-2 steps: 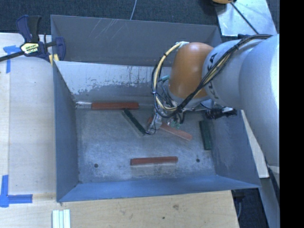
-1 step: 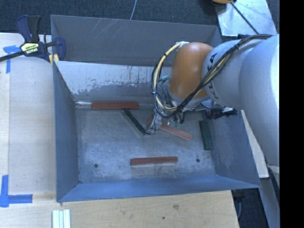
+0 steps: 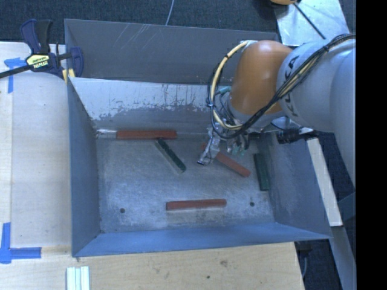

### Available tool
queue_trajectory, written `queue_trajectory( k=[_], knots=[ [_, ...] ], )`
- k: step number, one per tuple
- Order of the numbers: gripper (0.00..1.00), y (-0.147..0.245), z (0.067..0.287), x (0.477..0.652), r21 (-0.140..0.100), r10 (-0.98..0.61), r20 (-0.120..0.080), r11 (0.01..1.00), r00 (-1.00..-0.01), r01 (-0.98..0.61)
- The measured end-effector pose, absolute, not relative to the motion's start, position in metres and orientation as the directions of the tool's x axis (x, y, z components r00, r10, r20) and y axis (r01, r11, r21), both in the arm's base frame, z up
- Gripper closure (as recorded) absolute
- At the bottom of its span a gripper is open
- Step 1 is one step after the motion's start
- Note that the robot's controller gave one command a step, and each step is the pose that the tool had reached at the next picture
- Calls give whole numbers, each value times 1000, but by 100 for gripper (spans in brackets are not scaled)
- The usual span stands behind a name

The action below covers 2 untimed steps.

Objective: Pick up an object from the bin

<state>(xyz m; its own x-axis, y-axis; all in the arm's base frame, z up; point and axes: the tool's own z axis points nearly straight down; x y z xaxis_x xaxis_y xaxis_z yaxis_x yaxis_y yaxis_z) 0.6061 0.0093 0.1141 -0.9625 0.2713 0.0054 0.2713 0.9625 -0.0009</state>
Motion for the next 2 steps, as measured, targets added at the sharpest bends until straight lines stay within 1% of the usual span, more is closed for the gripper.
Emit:
queue_trajectory(
  k=[1,2],
  knots=[
    [100,19,176,607,-2,257,-1,966,-966,257],
    [100,-16,239,596,0,272,-23,962,-962,273]
  ],
)
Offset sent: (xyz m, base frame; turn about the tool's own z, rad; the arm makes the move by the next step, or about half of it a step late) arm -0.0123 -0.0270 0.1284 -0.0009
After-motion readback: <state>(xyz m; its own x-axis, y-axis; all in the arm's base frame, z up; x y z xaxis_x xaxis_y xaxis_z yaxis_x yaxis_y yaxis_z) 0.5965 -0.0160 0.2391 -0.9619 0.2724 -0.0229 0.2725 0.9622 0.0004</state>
